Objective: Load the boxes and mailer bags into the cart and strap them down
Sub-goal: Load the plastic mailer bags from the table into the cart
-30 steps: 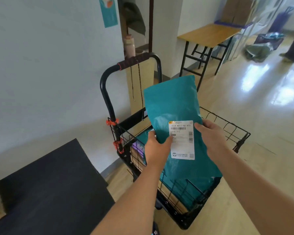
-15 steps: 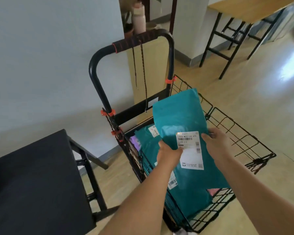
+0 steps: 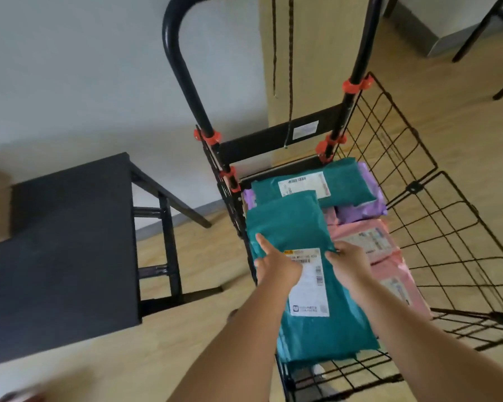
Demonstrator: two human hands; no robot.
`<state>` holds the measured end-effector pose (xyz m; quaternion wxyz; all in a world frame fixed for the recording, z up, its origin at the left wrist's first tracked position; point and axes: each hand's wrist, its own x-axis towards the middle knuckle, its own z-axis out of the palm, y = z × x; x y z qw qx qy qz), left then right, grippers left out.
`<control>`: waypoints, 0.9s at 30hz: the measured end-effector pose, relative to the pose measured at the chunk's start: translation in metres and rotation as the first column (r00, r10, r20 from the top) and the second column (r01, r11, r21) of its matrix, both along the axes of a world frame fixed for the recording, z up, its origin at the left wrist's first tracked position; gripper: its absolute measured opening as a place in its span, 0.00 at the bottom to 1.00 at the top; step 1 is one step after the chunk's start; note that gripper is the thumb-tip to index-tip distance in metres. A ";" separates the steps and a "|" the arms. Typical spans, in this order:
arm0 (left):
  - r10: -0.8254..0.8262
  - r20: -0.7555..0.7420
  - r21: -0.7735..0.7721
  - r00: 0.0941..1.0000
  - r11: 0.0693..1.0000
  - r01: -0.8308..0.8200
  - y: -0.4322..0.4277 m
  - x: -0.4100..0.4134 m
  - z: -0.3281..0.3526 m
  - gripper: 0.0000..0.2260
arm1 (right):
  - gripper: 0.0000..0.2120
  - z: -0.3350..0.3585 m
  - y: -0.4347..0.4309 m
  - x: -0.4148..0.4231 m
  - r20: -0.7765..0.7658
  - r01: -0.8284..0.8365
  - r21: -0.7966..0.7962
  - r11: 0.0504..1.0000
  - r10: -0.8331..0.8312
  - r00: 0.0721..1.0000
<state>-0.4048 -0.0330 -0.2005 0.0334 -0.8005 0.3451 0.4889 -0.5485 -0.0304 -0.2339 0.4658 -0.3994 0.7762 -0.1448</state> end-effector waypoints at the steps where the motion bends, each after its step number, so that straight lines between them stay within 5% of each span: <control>1: -0.028 0.013 0.014 1.000 1.000 0.028 0.002 -0.002 -0.001 0.49 | 0.07 -0.005 0.001 0.001 -0.004 -0.032 0.019 0.999 0.032 0.999; 9: -0.387 0.076 0.125 0.919 0.918 0.376 0.009 -0.005 -0.014 0.42 | 0.13 -0.026 0.008 0.006 -0.122 -0.240 0.186 0.953 0.264 0.957; 20: -0.380 0.038 0.125 0.924 0.920 0.373 0.009 -0.006 -0.016 0.38 | 0.24 -0.010 0.001 0.012 -0.206 -0.348 0.134 0.928 0.370 0.906; 27: -0.439 0.089 0.005 0.894 0.898 0.441 0.005 -0.002 0.009 0.33 | 0.16 0.021 -0.009 0.020 -0.198 -0.456 0.054 0.888 0.457 0.867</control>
